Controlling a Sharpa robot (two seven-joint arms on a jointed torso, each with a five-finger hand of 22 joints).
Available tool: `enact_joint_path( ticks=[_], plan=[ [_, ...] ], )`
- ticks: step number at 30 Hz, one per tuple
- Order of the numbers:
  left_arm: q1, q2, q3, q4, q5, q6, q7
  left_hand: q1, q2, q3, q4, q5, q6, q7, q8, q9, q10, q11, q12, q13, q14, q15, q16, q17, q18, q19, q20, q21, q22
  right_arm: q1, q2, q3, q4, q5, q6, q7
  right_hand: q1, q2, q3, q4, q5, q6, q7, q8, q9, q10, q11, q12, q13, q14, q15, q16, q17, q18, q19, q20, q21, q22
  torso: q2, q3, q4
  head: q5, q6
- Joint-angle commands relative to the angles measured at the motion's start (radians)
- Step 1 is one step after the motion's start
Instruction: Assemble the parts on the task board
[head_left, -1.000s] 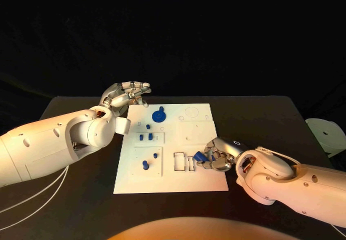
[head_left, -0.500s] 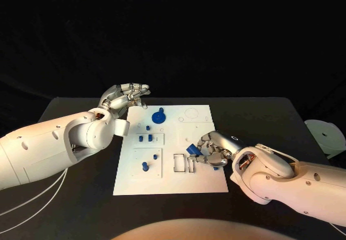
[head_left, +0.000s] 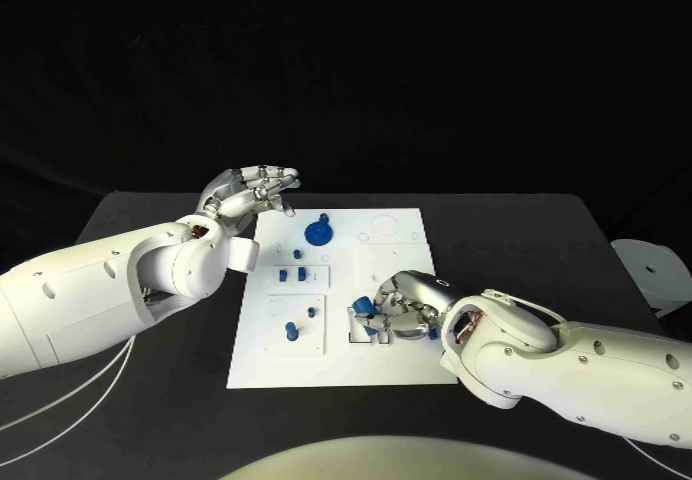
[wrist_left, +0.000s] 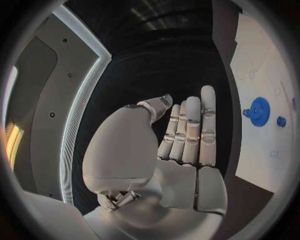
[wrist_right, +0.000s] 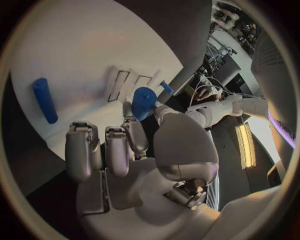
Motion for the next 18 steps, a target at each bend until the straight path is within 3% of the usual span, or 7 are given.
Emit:
enact_joint_path(
  ticks=[1, 16, 18],
  plan=[
    [0.0, 0.001, 0.001, 0.003, -0.003, 0.017, 0.005, -0.011, -0.002, -0.003, 0.003, 0.002, -0.008, -0.001, 0.003, 0.001, -0.005, 0.002, 0.005, 0.002, -0.006, 0.002, 0.005, -0.001, 0.014, 0.002, 0.005, -0.003, -0.001, -0.005, 0.01, 0.0, -0.013, 0.008, 0.078, -0.007, -0.029, -0.015, -0.018, -0.001, 0.014, 0.063, -0.051, 0.006, 0.013, 0.025, -0.005, 0.03, 0.04, 0.071, -0.009, 0.006, 0.085, -0.012, 0.043, -0.008, 0.004, 0.218, 0.001, -0.0007, 0.0012, 0.002, -0.001],
    [0.0, 0.001, 0.001, 0.003, -0.003, 0.02, 0.003, -0.011, -0.002, -0.003, 0.003, 0.002, -0.008, -0.001, 0.003, 0.001, -0.005, 0.002, 0.005, 0.002, -0.006, 0.002, 0.005, -0.001, 0.014, 0.002, 0.005, -0.003, -0.001, -0.009, 0.034, 0.0, -0.039, -0.038, 0.078, -0.048, -0.046, -0.017, -0.037, 0.0, 0.0, 0.072, -0.057, 0.014, 0.02, 0.033, -0.01, 0.042, 0.057, 0.071, -0.014, 0.006, 0.086, -0.012, 0.044, -0.012, 0.005, 0.219, 0.002, -0.002, 0.0046, -0.001, -0.002],
    [0.0, 0.001, 0.001, 0.004, -0.003, 0.02, 0.003, -0.011, -0.002, -0.003, 0.003, 0.002, -0.008, -0.001, 0.003, 0.001, -0.005, 0.002, 0.005, 0.002, -0.006, 0.002, 0.005, -0.001, 0.014, 0.002, 0.005, -0.003, -0.001, -0.009, 0.037, 0.0, -0.043, -0.043, 0.074, -0.05, -0.061, -0.015, -0.05, 0.0, -0.025, 0.073, -0.058, 0.016, 0.023, 0.033, -0.011, 0.042, 0.059, 0.071, -0.015, 0.006, 0.085, -0.012, 0.043, -0.013, 0.004, 0.218, 0.003, -0.0025, 0.0052, -0.002, -0.001]
  ],
)
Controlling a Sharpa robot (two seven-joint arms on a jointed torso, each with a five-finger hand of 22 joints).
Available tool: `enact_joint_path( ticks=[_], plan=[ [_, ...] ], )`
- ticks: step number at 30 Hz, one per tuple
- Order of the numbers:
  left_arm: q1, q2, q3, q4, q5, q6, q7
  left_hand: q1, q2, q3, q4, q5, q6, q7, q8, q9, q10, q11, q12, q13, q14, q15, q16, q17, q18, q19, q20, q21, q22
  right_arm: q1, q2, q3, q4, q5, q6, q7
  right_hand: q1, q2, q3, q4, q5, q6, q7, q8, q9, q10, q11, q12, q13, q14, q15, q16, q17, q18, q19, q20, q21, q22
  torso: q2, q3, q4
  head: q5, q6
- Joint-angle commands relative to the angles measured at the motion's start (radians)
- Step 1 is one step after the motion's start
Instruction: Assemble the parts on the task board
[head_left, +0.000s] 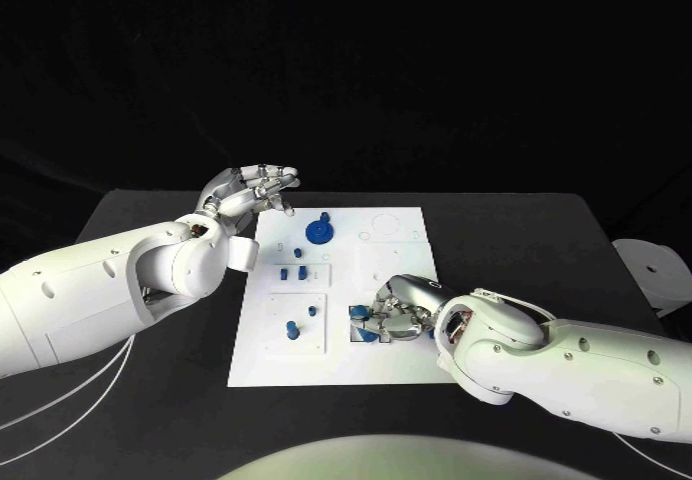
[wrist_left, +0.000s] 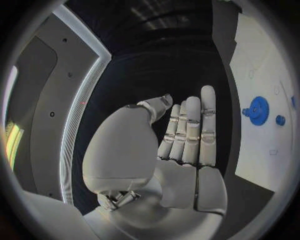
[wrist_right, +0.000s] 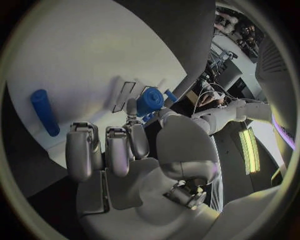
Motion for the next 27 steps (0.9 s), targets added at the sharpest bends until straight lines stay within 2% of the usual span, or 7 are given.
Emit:
enact_joint_path(
  ticks=[1, 3, 6, 10, 18, 22, 27],
  plan=[
    [0.0, 0.001, 0.001, 0.003, -0.003, 0.018, 0.004, -0.011, -0.002, -0.003, 0.003, 0.002, -0.008, -0.001, 0.003, 0.001, -0.005, 0.002, 0.005, 0.001, -0.006, 0.002, 0.005, -0.002, 0.014, 0.002, 0.005, -0.003, -0.001, -0.002, 0.005, -0.001, -0.007, -0.029, 0.018, -0.021, -0.031, 0.004, -0.026, 0.001, -0.053, -0.001, 0.004, 0.002, 0.002, 0.008, -0.003, 0.003, 0.009, 0.071, -0.009, 0.006, 0.086, -0.012, 0.043, -0.007, 0.004, 0.218, 0.001, -0.0011, 0.001, -0.001, 0.002],
    [0.0, 0.001, 0.001, 0.003, -0.003, 0.018, 0.003, -0.011, -0.002, -0.003, 0.003, 0.002, -0.008, -0.001, 0.003, 0.001, -0.005, 0.002, 0.005, 0.001, -0.006, 0.002, 0.005, -0.002, 0.014, 0.002, 0.005, -0.003, -0.001, -0.002, 0.007, -0.001, -0.01, -0.034, 0.013, -0.024, -0.043, 0.008, -0.037, 0.001, -0.078, -0.002, 0.004, 0.004, 0.004, 0.008, -0.004, 0.002, 0.01, 0.071, -0.009, 0.006, 0.084, -0.012, 0.043, -0.008, 0.002, 0.218, 0.0, -0.0013, 0.0019, -0.001, 0.003],
    [0.0, 0.001, 0.001, 0.004, -0.003, 0.017, 0.003, -0.011, -0.002, -0.003, 0.003, 0.002, -0.008, -0.001, 0.003, 0.001, -0.005, 0.002, 0.005, 0.001, -0.006, 0.002, 0.005, -0.002, 0.014, 0.002, 0.005, -0.003, -0.001, -0.002, 0.01, -0.001, -0.014, -0.043, 0.008, -0.026, -0.107, 0.013, -0.1, 0.002, -0.163, -0.005, 0.004, 0.007, 0.012, 0.005, -0.002, -0.005, 0.01, 0.069, -0.009, 0.003, 0.079, -0.011, 0.04, -0.008, -0.005, 0.216, 0.0, -0.0014, 0.0033, -0.002, 0.003],
    [0.0, 0.0, 0.001, 0.004, -0.003, 0.017, 0.003, -0.011, -0.002, -0.003, 0.003, 0.002, -0.008, -0.001, 0.003, 0.001, -0.005, 0.002, 0.005, 0.001, -0.006, 0.002, 0.005, -0.002, 0.014, 0.002, 0.005, -0.003, -0.001, -0.002, 0.009, -0.001, -0.013, -0.049, 0.01, -0.024, -0.156, 0.012, -0.17, 0.003, -0.166, -0.01, 0.006, 0.008, 0.018, 0.002, -0.002, -0.014, 0.008, 0.068, -0.008, 0.001, 0.075, -0.009, 0.037, -0.007, -0.013, 0.214, 0.0, -0.002, 0.0044, -0.003, 0.004],
    [0.0, -0.002, 0.001, 0.005, -0.003, 0.018, 0.002, -0.012, -0.001, -0.003, 0.004, 0.002, -0.008, -0.002, 0.007, 0.002, -0.008, 0.001, 0.007, 0.001, -0.006, 0.002, 0.006, -0.002, 0.014, 0.002, 0.006, -0.004, -0.002, -0.003, -0.003, -0.001, 0.007, -0.059, 0.009, -0.017, -0.166, 0.013, -0.197, 0.002, -0.165, -0.012, 0.007, 0.008, 0.02, -0.001, -0.001, -0.019, 0.005, 0.068, -0.007, -0.001, 0.072, -0.008, 0.036, -0.007, -0.017, 0.213, 0.001, -0.0013, 0.004, 0.0, 0.003],
    [0.0, -0.004, 0.001, 0.006, -0.003, 0.018, 0.001, -0.012, -0.001, -0.003, 0.004, 0.002, -0.008, -0.002, 0.007, 0.002, -0.008, 0.001, 0.007, 0.001, -0.006, 0.002, 0.006, -0.002, 0.014, 0.002, 0.006, -0.004, -0.002, -0.003, -0.019, -0.001, 0.027, -0.057, 0.003, -0.007, -0.106, 0.05, -0.202, -0.001, -0.159, -0.012, 0.006, 0.008, 0.023, 0.004, -0.001, -0.015, 0.014, 0.069, -0.007, 0.001, 0.078, -0.009, 0.039, -0.006, -0.011, 0.215, 0.001, -0.0013, 0.005, 0.001, 0.002],
    [0.0, -0.006, 0.001, 0.006, -0.003, 0.017, 0.001, -0.012, -0.001, -0.003, 0.004, 0.002, -0.008, -0.002, 0.007, 0.002, -0.008, 0.001, 0.007, 0.001, -0.006, 0.002, 0.006, -0.002, 0.014, 0.002, 0.006, -0.004, -0.002, -0.004, -0.045, -0.001, 0.055, -0.05, 0.002, 0.004, -0.033, 0.069, -0.214, -0.001, -0.145, -0.009, 0.005, 0.008, 0.024, 0.01, -0.003, -0.01, 0.024, 0.071, -0.008, 0.004, 0.087, -0.011, 0.041, -0.007, -0.006, 0.217, 0.001, -0.0013, 0.0055, 0.002, 0.0]
  ],
)
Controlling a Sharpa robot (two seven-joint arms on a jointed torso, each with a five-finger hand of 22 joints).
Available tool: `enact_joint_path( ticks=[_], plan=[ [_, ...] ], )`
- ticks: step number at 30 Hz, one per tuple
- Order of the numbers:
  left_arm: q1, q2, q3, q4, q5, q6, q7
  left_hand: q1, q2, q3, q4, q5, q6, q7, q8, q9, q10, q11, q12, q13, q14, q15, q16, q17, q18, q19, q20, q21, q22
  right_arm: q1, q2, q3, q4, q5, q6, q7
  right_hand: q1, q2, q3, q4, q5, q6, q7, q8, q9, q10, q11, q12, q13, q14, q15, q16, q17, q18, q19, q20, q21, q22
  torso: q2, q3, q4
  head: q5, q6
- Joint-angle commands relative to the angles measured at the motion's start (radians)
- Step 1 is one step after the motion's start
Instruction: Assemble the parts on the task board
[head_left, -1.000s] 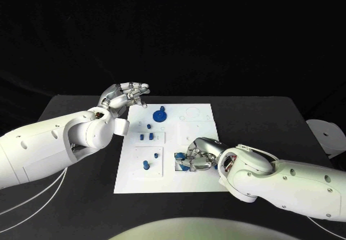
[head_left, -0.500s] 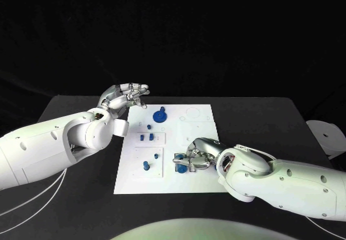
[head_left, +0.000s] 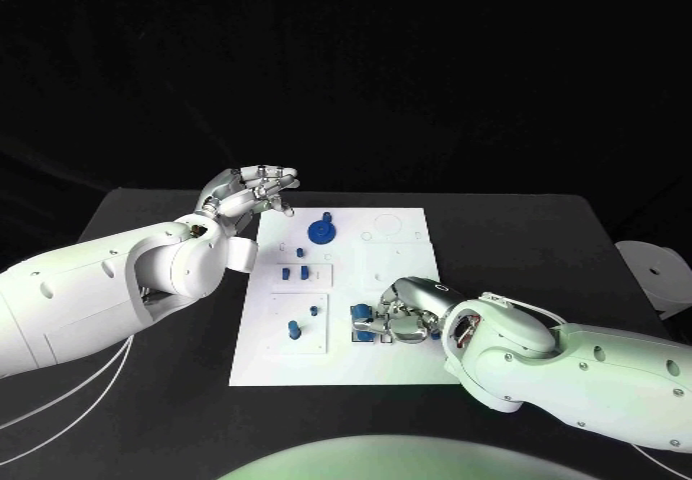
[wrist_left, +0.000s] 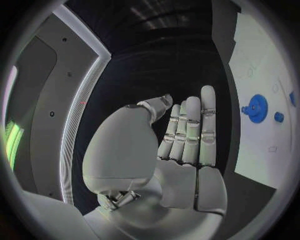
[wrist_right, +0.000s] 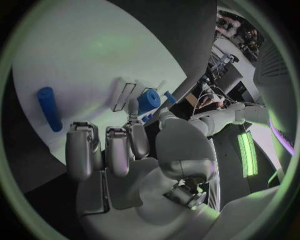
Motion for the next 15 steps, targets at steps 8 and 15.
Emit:
enact_joint_path(
  ticks=[8, 15],
  plan=[
    [0.0, -0.001, 0.001, 0.003, -0.003, 0.015, 0.004, -0.012, -0.001, -0.003, 0.004, 0.002, -0.008, -0.002, 0.007, 0.001, -0.008, 0.001, 0.003, 0.001, -0.006, 0.002, 0.006, -0.001, 0.014, 0.002, 0.006, -0.004, -0.001, -0.001, -0.037, 0.0, 0.035, 0.004, 0.009, 0.031, 0.148, 0.021, -0.023, -0.003, 0.041, -0.001, -0.003, 0.001, 0.001, 0.015, -0.002, 0.013, 0.04, 0.074, -0.01, 0.008, 0.099, -0.012, 0.044, -0.009, 0.013, 0.219, 0.001, 0.0, 0.0018, 0.003, -0.002],
    [0.0, 0.001, 0.001, 0.001, -0.003, 0.016, 0.004, -0.013, 0.0, -0.003, 0.004, 0.002, -0.009, -0.002, 0.008, 0.001, -0.009, 0.001, 0.004, 0.002, -0.006, 0.002, 0.006, -0.001, 0.014, 0.002, 0.006, -0.005, -0.001, -0.001, -0.048, 0.0, 0.031, 0.007, 0.003, 0.035, 0.17, 0.03, -0.028, -0.002, 0.057, 0.0, -0.003, -0.001, 0.0, 0.018, -0.003, 0.019, 0.048, 0.074, -0.011, 0.009, 0.102, -0.012, 0.044, -0.01, 0.014, 0.219, 0.001, -0.0026, 0.0042, 0.002, -0.003]
  ],
)
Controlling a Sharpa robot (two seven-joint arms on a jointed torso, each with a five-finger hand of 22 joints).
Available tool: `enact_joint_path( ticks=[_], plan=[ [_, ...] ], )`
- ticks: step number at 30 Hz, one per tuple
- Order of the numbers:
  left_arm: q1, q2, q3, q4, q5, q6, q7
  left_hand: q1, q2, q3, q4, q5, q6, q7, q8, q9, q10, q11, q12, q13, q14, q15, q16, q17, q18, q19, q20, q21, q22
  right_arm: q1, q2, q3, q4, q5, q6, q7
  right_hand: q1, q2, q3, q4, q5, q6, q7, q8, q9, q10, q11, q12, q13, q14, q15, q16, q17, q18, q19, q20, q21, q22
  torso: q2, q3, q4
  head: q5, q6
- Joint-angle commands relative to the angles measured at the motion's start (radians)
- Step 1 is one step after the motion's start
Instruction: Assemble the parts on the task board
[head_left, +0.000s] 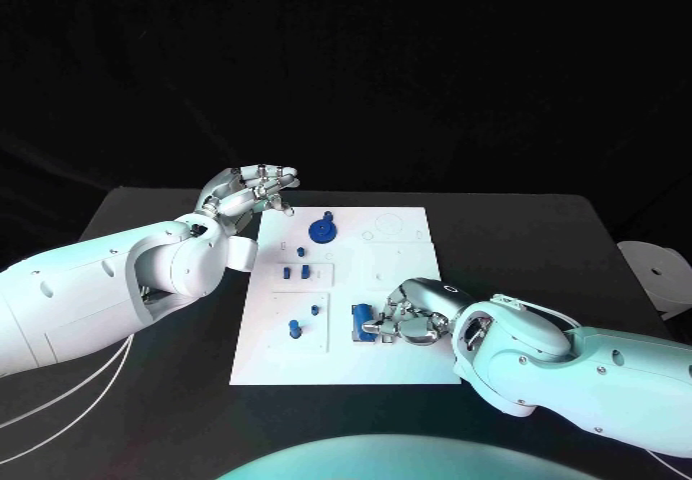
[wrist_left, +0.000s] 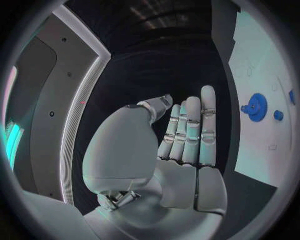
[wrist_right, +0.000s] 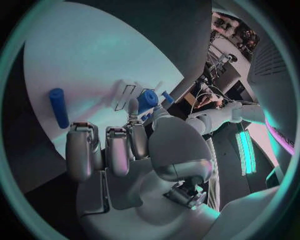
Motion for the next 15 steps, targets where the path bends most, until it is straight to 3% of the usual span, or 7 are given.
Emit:
enact_joint_path(
  ticks=[1, 15],
  plan=[
    [0.0, 0.002, 0.001, 0.001, -0.003, 0.015, 0.005, -0.013, 0.0, -0.003, 0.004, 0.002, -0.006, 0.002, 0.002, 0.001, -0.009, 0.001, 0.004, 0.001, -0.006, 0.002, 0.006, -0.001, 0.014, 0.002, 0.006, -0.005, -0.001, -0.001, -0.002, 0.0, -0.005, 0.002, 0.004, 0.015, 0.011, 0.001, -0.006, 0.0, 0.008, 0.0, -0.003, -0.001, 0.0, 0.007, 0.001, 0.004, 0.045, 0.074, -0.004, 0.006, 0.102, -0.012, 0.045, -0.01, 0.005, 0.219, 0.0, -0.0022, 0.0017, 0.0, -0.001],
    [0.0, 0.003, 0.001, 0.002, -0.003, 0.015, 0.004, -0.013, 0.0, -0.003, 0.004, 0.002, -0.006, 0.002, 0.002, 0.001, -0.009, 0.001, 0.004, 0.001, -0.006, 0.002, 0.006, -0.001, 0.014, 0.002, 0.006, -0.005, -0.001, -0.001, 0.044, -0.001, -0.05, 0.015, 0.038, 0.021, 0.026, 0.005, -0.01, -0.001, 0.022, 0.001, -0.004, -0.002, 0.0, 0.011, 0.001, 0.009, 0.051, 0.075, -0.004, 0.007, 0.106, -0.013, 0.046, -0.01, 0.008, 0.219, 0.001, -0.0024, 0.0043, 0.003, -0.006]
  ],
)
